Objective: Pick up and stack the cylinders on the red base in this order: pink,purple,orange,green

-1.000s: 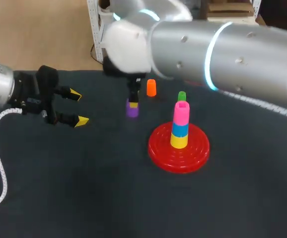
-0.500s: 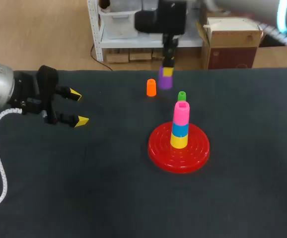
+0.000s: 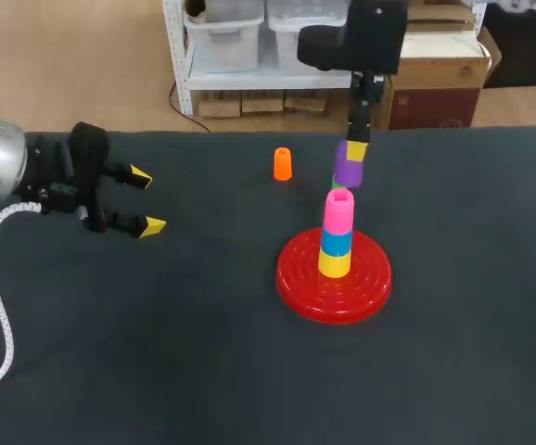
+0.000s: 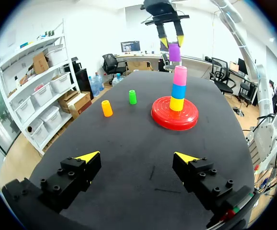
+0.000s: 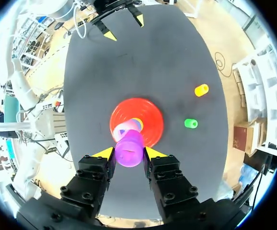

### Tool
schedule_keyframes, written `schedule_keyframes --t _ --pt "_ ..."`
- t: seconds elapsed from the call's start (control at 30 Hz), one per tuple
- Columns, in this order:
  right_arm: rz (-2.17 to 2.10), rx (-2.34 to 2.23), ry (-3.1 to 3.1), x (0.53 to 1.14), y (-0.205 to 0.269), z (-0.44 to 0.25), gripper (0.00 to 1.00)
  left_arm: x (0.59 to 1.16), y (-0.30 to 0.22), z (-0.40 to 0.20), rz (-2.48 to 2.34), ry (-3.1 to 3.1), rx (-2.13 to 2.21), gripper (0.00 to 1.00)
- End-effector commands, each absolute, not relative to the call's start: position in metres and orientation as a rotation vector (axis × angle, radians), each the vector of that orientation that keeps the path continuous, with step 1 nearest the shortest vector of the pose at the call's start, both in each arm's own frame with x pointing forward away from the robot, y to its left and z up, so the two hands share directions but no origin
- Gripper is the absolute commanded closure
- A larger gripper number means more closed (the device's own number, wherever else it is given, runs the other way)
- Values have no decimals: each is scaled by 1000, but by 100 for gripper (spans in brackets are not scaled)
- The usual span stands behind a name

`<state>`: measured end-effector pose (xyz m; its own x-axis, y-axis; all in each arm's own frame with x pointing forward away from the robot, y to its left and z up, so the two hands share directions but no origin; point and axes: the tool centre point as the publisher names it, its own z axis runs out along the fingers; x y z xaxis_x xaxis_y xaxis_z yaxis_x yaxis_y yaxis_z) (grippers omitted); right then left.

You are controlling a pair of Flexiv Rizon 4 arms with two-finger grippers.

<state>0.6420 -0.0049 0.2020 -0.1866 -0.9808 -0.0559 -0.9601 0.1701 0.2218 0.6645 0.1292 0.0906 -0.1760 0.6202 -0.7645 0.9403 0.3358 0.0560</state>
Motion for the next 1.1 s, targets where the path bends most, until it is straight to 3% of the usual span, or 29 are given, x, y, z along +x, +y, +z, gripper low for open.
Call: schedule_keyframes --t 0.03,1.1 --pt "-121 2081 -2519 632 -7 195 100 666 129 91 -575 1897 1376 0" --pt "-175 2098 -2293 619 4 177 100 666 129 91 -575 1897 1376 0"
